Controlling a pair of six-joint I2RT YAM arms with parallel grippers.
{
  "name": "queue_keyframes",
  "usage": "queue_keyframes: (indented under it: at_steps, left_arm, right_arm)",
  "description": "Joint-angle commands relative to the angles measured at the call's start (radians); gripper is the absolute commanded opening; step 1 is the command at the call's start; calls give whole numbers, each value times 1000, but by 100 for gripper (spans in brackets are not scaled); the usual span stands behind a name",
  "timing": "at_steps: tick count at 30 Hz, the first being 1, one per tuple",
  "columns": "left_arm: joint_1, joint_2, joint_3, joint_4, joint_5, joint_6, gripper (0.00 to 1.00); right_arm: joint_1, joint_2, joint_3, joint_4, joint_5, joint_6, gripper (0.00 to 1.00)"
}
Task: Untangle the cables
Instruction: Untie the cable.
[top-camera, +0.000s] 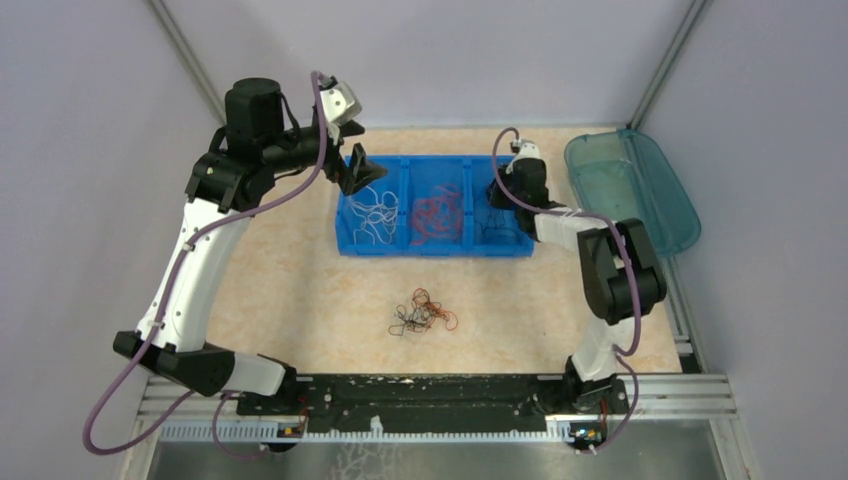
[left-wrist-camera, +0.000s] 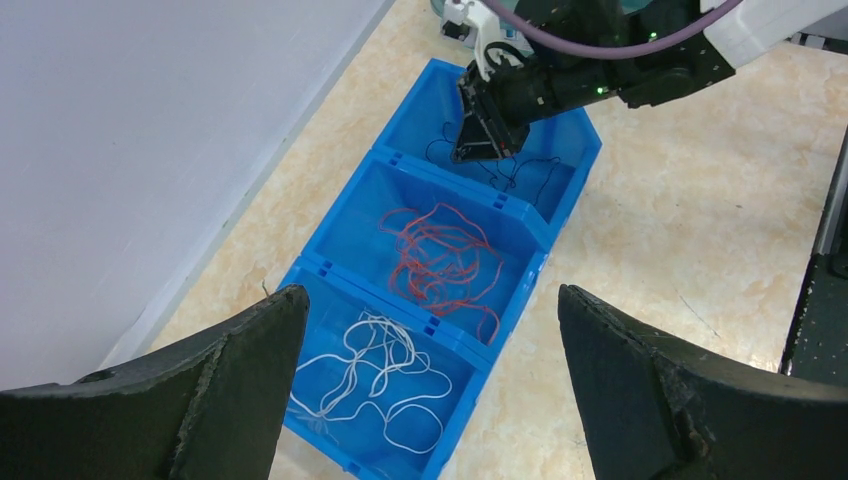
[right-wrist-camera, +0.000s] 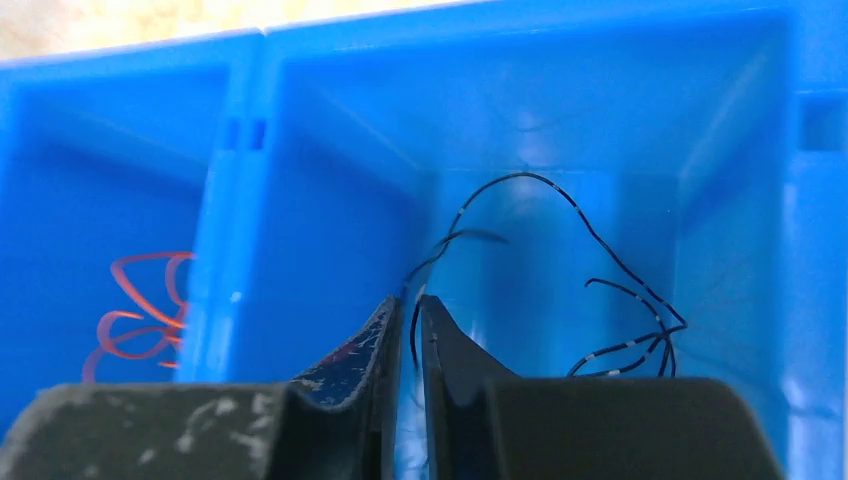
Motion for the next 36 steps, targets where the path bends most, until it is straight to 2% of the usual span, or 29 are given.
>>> queue_keyframes:
  at_steps: [1,4,10,14,16,21,25,29,32,36]
  left_arm:
    - [4,-18,6,-12,1,9,100]
    - [5,-26,-8,-16,0,18,100]
    - [6,-39,-26,-16,1,15,100]
    - [5,-46,-33,-20,8,13,100]
    - [6,-53,-48,-20,15,15,100]
    - [5,-91,-148,-6,39,51,100]
    - [6,-170,-352,34,61,128,100]
    - [17,-221,-469,50,48,137,100]
    - [22,-261,-571,60,33,184,100]
    - [41,-286,-651,37,12,250,100]
  right_arm:
    - [27,22,125,-96,45,-62,24]
    - [27,-40,137,-123,55,-81,43]
    - [26,-216,168,-267,4,-106,69]
    - [40,-347,93,-347,-18,-121,78]
    - [44,-414,41,-377,-27,-118,98]
    - [83,-541,-43,-455,-49,-134,99]
    - [226,-630,-142,-403,-84,-197,99]
    - [361,-654,-259,-328,-149,-244,99]
    - [463,-625,-316,-270,-189,-263,91]
    - [639,-507,-315,-226,-125,-298,79]
